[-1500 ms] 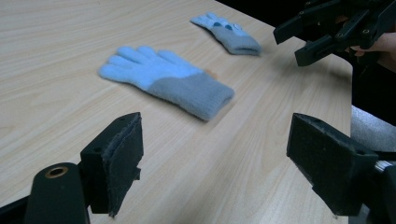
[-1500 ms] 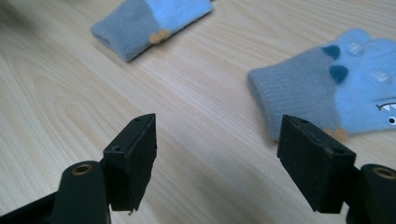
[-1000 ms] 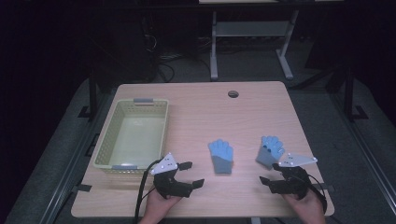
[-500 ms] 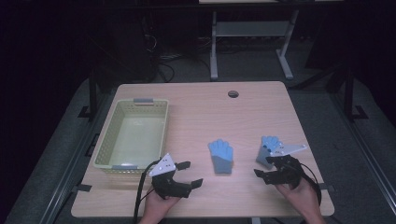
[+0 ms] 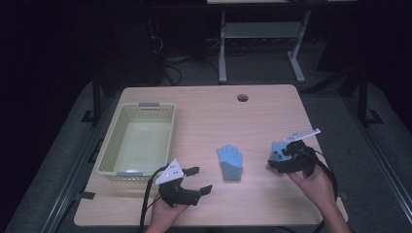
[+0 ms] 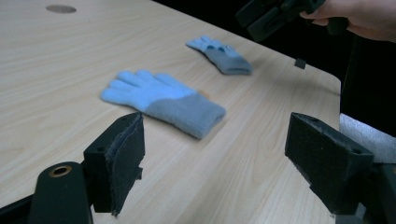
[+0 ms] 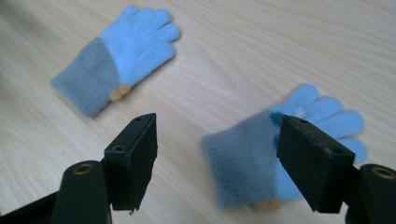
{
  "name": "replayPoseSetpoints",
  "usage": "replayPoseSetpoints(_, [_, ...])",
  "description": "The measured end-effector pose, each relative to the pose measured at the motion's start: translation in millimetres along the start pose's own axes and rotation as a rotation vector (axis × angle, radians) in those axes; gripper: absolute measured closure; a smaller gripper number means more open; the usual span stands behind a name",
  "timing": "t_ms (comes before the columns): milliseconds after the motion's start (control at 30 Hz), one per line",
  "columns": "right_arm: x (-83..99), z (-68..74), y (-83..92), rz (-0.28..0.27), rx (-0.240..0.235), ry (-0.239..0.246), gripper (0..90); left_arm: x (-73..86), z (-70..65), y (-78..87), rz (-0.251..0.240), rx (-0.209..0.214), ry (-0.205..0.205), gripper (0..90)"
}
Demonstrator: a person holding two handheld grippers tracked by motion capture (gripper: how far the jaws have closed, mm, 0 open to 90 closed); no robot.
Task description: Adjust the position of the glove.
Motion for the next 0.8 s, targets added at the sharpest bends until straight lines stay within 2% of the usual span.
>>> replayPoseSetpoints(67, [-4.7,-3.0,0.1,0.003,0.003,0.000,28.2,-0.1,1.1,0.6,0.000,-0.004,-0.013,19.8])
replayPoseSetpoints(200, [-10.4,-8.0,-1.0,0.017,-0.009,-0.022,28.2,1.2,1.3,1.0,0.002,0.000,-0.001,19.8])
replayPoseSetpoints(233, [-15.0,-15.1,-4.2,0.035,-0.005,-0.030,28.6,1.2,1.4,2.7,-0.005,-0.001,0.009,19.8])
replayPoseSetpoints(333, [-17.2,-18.4,-5.9,0.045,-0.005,-0.041,29.6,0.5,1.3,4.4,-0.011,-0.004,0.008,19.8])
replayPoseSetpoints(367, [-20.0,-23.1,-7.8,0.039,0.000,-0.047,32.4,0.0,1.0,3.6,-0.007,0.001,0.004,19.9])
replayPoseSetpoints(467, [-18.4,-27.7,-11.7,0.059,0.016,-0.042,34.4,1.0,1.0,0.7,0.002,0.006,0.004,19.9])
replayPoseSetpoints(567, [-15.6,-32.5,-15.9,0.077,0.008,-0.061,35.6,3.4,0.8,-1.3,0.014,0.009,0.007,20.0])
replayPoseSetpoints(800, [-9.1,-45.7,-21.6,0.114,0.022,-0.095,45.9,-0.5,0.3,-0.1,-0.004,0.011,0.008,20.0])
Point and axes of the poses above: each handheld gripper's, and its own axes: y roughly backward along the jaws, x roughly out of its underside, z roughly to its left, the point moved 9 cm from there along -y, roughly forward along the jaws, and after that the axes turned 10 degrees about z, right-handed, at the moved point
